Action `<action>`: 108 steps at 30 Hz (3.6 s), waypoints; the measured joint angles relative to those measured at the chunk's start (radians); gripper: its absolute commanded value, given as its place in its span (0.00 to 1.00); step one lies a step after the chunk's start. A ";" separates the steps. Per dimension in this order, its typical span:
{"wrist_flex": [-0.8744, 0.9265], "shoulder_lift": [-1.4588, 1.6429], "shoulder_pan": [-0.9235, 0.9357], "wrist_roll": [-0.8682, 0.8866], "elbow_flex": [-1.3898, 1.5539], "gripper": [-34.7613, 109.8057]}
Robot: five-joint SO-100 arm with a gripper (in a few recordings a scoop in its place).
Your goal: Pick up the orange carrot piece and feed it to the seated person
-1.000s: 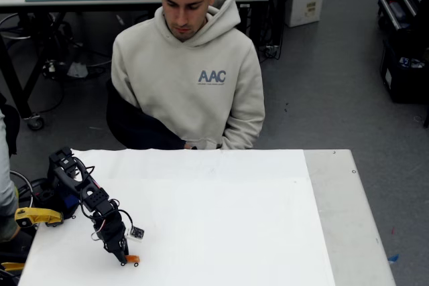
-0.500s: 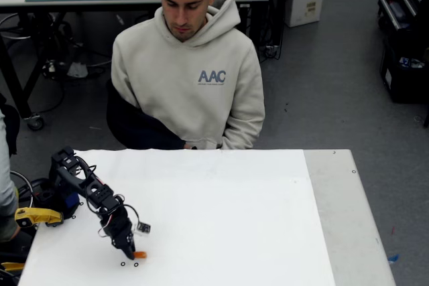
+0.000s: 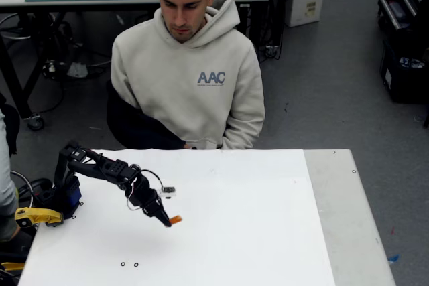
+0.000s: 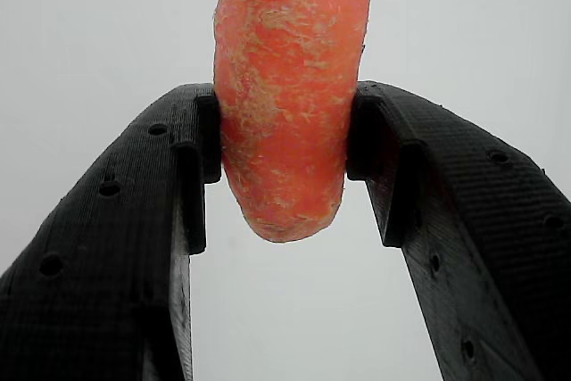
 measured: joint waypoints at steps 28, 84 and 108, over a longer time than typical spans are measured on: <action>0.000 -0.006 -0.652 -0.213 -0.454 0.22; -0.377 -0.594 -0.897 -0.554 -1.419 0.22; -0.410 -0.626 -0.966 -0.680 -1.420 0.22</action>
